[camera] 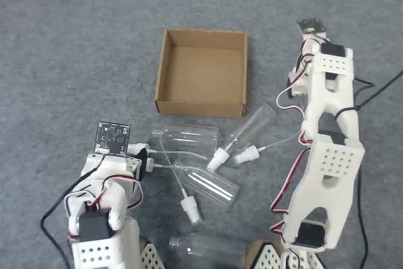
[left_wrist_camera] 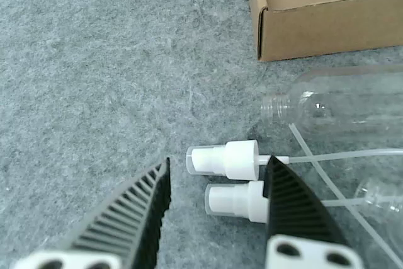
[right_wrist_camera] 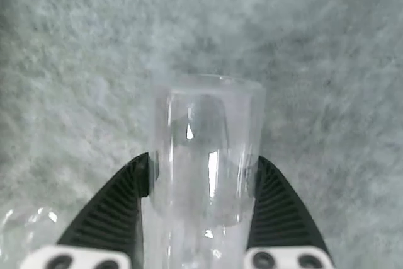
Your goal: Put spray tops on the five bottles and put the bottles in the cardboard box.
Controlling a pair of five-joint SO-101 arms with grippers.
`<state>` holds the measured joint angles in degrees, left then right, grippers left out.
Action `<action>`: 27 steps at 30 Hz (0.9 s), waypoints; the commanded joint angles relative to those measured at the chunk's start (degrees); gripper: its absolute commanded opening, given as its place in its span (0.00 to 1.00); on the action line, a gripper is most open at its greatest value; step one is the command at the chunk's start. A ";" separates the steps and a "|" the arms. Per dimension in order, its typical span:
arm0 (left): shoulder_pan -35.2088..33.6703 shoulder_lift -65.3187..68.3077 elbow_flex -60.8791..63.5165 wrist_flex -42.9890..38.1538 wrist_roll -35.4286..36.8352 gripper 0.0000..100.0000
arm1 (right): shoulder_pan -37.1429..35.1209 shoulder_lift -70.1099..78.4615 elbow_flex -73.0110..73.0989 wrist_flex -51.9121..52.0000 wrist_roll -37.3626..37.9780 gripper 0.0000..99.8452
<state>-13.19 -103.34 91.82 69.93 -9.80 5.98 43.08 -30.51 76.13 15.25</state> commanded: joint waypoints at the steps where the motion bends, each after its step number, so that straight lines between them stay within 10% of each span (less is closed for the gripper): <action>1: -0.35 -0.97 -0.75 0.09 0.00 0.23 | 0.84 -7.87 -3.16 4.70 -0.70 0.05; 19: -0.26 -1.05 -0.22 -1.32 4.04 0.23 | 0.40 -14.73 -3.16 22.20 -0.97 0.04; 27: -0.26 -1.05 -0.22 -1.32 3.96 0.23 | 0.40 -17.10 -3.08 26.33 -14.15 0.04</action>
<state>-13.19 -103.34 91.82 69.93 -6.64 6.07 31.74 -30.59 100.04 5.32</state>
